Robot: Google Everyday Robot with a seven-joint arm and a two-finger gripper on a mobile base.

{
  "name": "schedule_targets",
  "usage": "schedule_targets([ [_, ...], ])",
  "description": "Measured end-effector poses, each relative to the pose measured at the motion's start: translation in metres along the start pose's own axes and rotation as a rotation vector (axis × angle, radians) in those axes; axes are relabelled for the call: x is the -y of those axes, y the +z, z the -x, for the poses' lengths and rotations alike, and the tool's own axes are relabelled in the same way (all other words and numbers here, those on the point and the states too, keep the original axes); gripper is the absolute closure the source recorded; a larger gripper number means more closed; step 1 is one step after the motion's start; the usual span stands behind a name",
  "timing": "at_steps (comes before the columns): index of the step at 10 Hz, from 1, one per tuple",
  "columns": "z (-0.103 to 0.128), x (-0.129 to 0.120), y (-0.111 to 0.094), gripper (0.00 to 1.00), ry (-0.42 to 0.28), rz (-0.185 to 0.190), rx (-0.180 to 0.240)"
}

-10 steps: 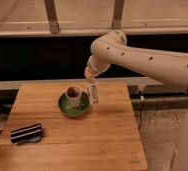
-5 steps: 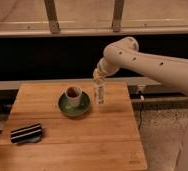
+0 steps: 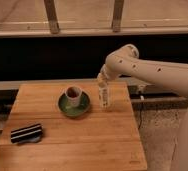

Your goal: Stand the bottle upright

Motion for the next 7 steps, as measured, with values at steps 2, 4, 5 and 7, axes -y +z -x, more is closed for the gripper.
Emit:
schedule_targets([
  [2, 0.003, -0.001, 0.007, 1.0, 0.001, 0.009, 0.006],
  [4, 0.006, 0.001, 0.015, 1.0, 0.001, 0.019, 0.012],
  [5, 0.008, 0.0, 0.018, 1.0, 0.001, 0.024, 0.015],
  [7, 0.007, 0.003, 0.025, 1.0, 0.011, 0.036, 0.023],
])
